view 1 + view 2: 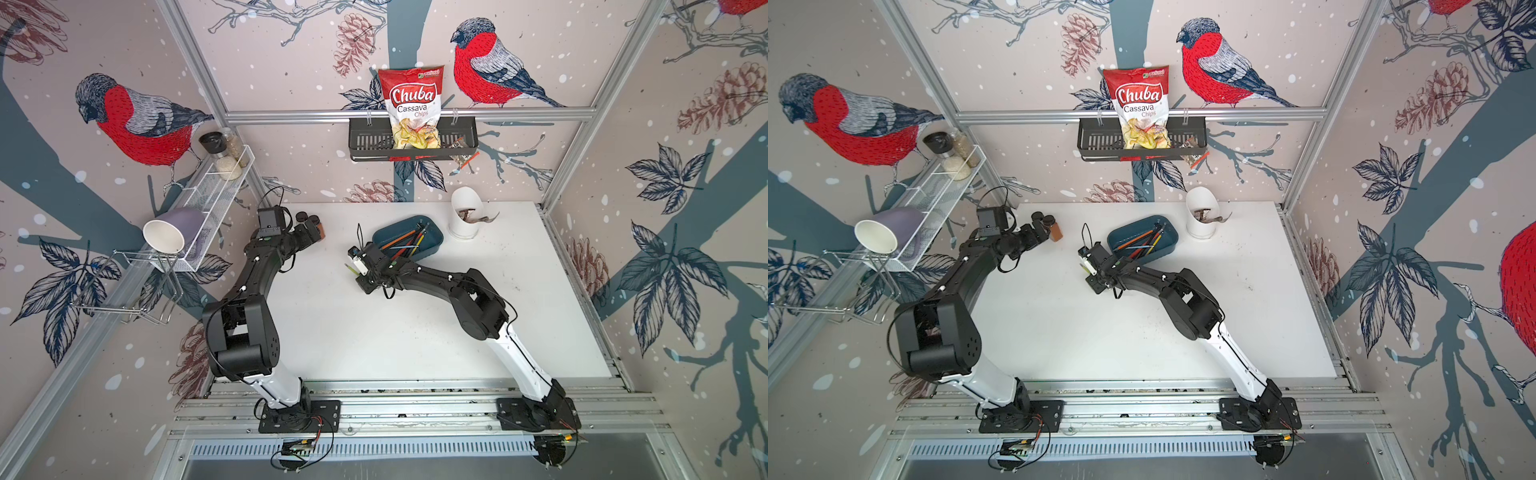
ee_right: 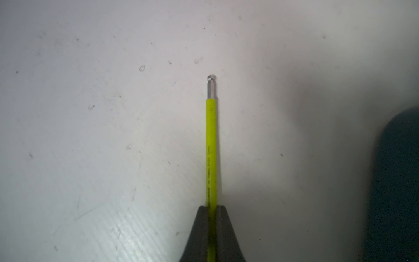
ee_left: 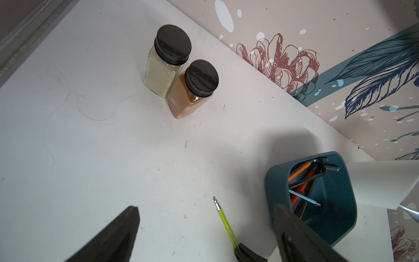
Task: Put the hex key on the desktop into the storage box
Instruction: Pick up the Allen key from the center of the board, then place the Allen key in the storage box.
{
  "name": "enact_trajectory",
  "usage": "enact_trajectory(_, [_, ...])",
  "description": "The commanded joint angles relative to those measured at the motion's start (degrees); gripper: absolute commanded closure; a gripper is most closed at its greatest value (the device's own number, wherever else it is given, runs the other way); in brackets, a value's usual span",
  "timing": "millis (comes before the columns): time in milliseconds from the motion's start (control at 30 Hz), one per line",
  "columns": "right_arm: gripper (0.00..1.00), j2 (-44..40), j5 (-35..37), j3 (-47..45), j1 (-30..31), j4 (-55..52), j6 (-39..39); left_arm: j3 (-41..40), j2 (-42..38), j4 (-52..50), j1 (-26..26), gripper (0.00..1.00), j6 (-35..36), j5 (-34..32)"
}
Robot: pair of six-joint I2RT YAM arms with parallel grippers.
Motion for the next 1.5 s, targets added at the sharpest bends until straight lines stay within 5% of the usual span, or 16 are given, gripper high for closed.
enact_trajectory(0, [1.00,-0.75,-10.77,-3.10,-0.20,-11.39,3.93,0.37,-0.02,-0.20,0.19,0.04,0.93,-0.53])
enact_trajectory(267, [1.00,-7.56,-20.65,-6.94,-2.81,1.20,14.63,0.44,0.24,-0.26,0.18,0.04,1.01,-0.95])
enact_trajectory(933, [1.00,-19.31,-15.64,-12.04,-11.10,12.88,26.77,1.17,1.47,-0.28,0.24,0.04,0.93,-0.65])
enact_trajectory(1467, [1.00,-17.79,-5.84,-19.05,-20.83,26.84,58.27,0.74,1.95,0.58,0.19,0.04,0.31,-0.01])
